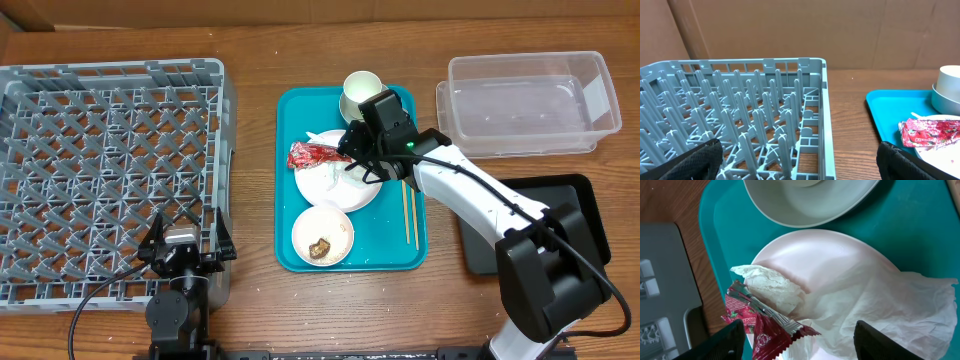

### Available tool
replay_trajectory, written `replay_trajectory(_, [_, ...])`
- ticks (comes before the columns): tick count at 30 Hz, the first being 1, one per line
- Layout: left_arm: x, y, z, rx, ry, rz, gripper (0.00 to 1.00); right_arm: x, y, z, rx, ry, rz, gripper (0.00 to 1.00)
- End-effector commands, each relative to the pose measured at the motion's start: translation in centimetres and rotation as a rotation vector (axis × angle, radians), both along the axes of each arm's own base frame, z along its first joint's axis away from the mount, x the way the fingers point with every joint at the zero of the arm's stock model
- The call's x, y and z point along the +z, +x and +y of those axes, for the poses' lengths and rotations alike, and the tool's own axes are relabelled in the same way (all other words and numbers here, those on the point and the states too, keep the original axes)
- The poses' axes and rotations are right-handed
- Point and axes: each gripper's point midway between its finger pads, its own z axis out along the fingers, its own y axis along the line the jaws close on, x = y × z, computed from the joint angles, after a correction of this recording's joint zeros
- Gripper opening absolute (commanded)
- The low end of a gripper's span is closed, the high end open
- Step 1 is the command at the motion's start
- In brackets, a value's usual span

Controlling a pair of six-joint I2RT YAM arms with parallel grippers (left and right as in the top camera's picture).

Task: Sort waste into correct bins and load items into the dishwasher
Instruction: 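Reach the right gripper to the red wrapper on the white plate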

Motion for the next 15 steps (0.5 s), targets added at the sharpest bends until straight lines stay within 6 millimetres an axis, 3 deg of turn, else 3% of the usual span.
replay_trajectory(1, [0.0, 0.0, -0.2, -0.011, 0.014, -0.003, 1.0, 0.5, 0.5, 0.2, -0.009, -0.004, -0.023, 0.71])
replay_trajectory(15, [0.0, 0.0, -0.2, -0.011, 0.014, -0.003, 1.0, -1.3, 0.2, 2.1, 0.047, 0.045, 0.016, 0.68])
